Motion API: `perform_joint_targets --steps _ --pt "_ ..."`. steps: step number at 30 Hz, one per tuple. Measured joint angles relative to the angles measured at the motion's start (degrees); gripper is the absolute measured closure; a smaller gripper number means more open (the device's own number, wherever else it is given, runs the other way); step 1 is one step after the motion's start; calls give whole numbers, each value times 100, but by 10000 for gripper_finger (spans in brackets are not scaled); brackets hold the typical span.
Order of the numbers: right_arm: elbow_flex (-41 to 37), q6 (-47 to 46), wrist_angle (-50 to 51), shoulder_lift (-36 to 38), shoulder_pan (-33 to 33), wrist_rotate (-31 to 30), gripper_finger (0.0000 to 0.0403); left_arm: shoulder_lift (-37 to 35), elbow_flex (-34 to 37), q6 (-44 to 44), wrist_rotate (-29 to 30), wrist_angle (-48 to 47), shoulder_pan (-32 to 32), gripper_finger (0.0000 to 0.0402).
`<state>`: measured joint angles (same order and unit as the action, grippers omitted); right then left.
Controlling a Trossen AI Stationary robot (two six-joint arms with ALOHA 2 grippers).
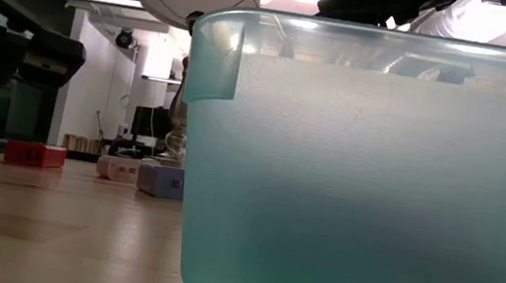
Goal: Pick & Place Office items
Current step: Put the bottom green charger adapter into the transparent bin
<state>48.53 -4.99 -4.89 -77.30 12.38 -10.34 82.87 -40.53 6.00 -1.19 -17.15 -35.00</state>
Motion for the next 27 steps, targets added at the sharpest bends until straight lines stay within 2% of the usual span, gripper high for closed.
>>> perform_joint_targets --steps 15,22,27 --pt "0 6 -7 0 0 -15 249 -65 -445 262 1588 128 162 252" --pt "0 14 -14 0 0 -17 249 -603 -794 278 1663 167 572 252" --pt "0 52 -88 0 0 -19 249 -1040 -852 586 1675 1083 919 252"
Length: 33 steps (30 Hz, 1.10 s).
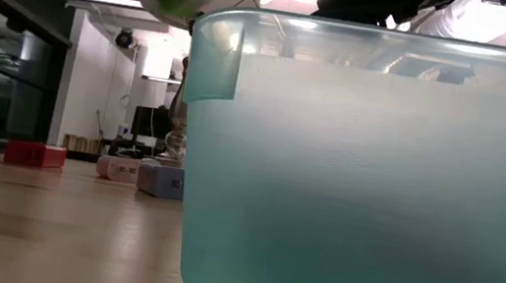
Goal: Pick & Place Office items
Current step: Put the bottom green charger adapter into the transparent bin
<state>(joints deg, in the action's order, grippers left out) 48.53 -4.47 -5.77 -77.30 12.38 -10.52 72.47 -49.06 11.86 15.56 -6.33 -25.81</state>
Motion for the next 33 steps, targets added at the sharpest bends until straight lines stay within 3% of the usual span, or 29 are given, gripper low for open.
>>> perform_joint_targets --steps 5,15,21,33 --pt "0 276 -194 0 0 -2 249 -145 -9 168 -1 966 354 252" --pt "-2 1075 -820 0 0 -55 249 -108 0 186 281 2020 899 252" --pt "-2 1453 -976 0 -2 -610 249 -108 0 87 270 2347 1136 252" --pt "-2 1530 -1278 0 -85 -557 249 -108 0 -118 110 2590 1334 252"
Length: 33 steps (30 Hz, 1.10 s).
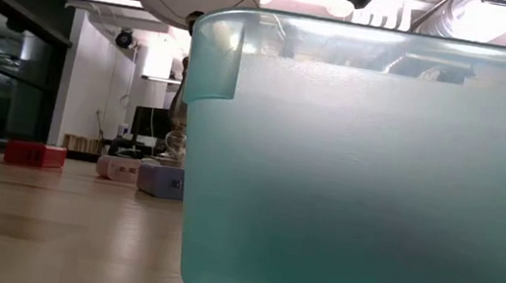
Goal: Pick & Place Office items
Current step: Put the bottom green charger adapter into the transparent bin
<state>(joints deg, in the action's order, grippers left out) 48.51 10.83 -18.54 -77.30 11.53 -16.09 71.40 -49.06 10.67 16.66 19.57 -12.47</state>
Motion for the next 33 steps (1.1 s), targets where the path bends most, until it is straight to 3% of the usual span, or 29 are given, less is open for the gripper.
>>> perform_joint_targets --steps 21,33 --pt "0 167 -444 0 -7 454 249 85 7 3 -130 244 53 252" --pt "0 297 -453 0 -9 419 249 85 7 5 -129 240 57 252"
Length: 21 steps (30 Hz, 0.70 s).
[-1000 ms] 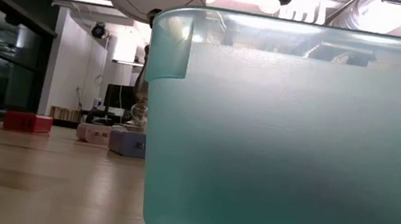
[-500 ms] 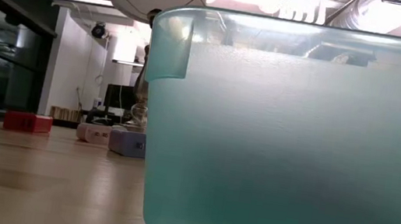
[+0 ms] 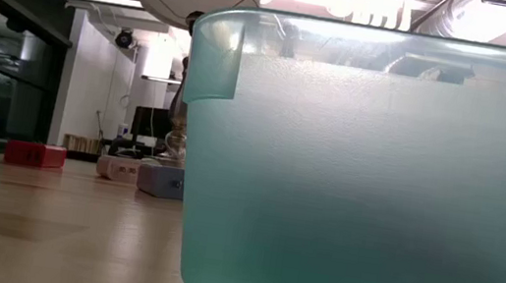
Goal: Pick & Place Office items
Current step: Put the bottom green charger adapter into the transparent bin
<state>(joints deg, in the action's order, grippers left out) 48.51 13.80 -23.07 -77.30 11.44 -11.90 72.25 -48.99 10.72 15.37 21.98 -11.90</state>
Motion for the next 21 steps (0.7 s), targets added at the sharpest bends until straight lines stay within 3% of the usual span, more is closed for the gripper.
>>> perform_joint_targets --steps 21 --pt "0 2 -105 0 0 -8 214 3 0 0 -63 -1 0 252"
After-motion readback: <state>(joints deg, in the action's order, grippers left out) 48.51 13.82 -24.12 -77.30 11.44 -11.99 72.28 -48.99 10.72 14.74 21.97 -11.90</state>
